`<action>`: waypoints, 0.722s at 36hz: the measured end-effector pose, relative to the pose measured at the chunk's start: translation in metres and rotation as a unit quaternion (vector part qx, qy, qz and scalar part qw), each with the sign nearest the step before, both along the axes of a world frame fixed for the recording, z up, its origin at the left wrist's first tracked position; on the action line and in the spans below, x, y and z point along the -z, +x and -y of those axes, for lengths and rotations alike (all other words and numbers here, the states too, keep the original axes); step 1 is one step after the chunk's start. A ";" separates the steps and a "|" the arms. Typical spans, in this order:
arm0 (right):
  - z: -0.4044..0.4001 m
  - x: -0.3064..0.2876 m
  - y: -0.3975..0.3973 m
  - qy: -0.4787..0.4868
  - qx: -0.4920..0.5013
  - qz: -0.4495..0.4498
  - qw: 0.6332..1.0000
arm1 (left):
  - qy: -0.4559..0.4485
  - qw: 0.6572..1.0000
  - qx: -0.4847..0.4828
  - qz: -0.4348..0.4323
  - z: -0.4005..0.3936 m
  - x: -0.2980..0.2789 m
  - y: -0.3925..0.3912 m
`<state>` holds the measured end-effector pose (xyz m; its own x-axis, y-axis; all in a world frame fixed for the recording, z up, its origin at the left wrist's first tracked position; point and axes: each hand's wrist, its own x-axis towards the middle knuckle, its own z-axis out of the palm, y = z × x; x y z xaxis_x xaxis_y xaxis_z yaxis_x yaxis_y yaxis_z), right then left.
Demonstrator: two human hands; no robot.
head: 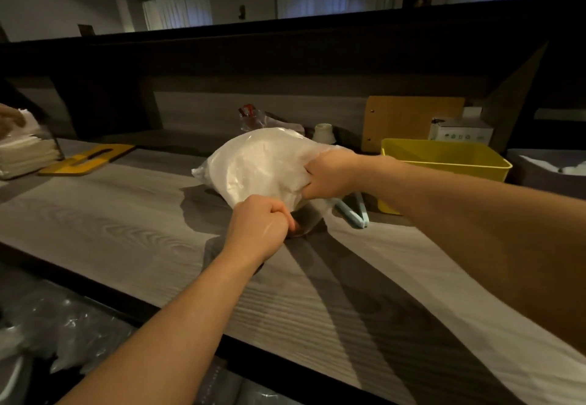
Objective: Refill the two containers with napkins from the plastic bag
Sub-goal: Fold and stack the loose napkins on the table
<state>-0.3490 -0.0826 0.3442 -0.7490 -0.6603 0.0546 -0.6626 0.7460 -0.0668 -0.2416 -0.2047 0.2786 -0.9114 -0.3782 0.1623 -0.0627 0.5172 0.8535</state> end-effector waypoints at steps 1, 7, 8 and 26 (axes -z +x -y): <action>-0.004 -0.005 0.000 -0.006 0.001 0.019 1.000 | 0.001 1.000 -0.003 -0.004 0.000 0.000 0.000; -0.023 -0.030 0.004 -0.203 0.007 0.131 0.970 | -0.006 1.000 -0.013 -0.025 0.000 0.000 0.002; -0.026 -0.031 0.009 -0.218 0.005 0.130 0.967 | -0.005 1.000 -0.014 -0.027 0.001 0.000 0.002; -0.030 0.014 0.036 -0.043 -0.025 0.108 0.993 | -0.018 1.000 -0.018 -0.004 -0.002 -0.001 0.005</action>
